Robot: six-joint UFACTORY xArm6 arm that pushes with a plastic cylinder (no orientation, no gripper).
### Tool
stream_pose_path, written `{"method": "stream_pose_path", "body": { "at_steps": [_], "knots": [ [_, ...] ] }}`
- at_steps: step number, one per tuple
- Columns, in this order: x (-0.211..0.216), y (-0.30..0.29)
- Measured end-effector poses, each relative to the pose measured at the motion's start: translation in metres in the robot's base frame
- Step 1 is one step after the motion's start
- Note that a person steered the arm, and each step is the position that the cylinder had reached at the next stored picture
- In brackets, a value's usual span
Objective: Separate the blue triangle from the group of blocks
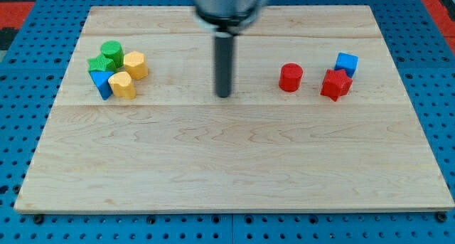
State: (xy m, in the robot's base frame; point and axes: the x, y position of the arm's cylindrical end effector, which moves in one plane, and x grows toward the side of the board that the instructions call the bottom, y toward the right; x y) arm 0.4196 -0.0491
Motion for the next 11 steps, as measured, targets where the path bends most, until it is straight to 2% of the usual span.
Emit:
{"method": "stream_pose_path", "body": {
  "at_steps": [1,2,3,4,5,6,7,8,9,10,11],
  "knots": [
    [0.041,-0.12],
    [0.057,-0.251],
    [0.044,-0.255],
    [-0.004,-0.183],
    [-0.025,-0.149],
    [-0.025,-0.078],
    [-0.016,-0.065],
    [-0.039,-0.125],
    [-0.056,-0.029],
    [-0.036,0.079],
    [-0.034,0.053]
  ]
}}
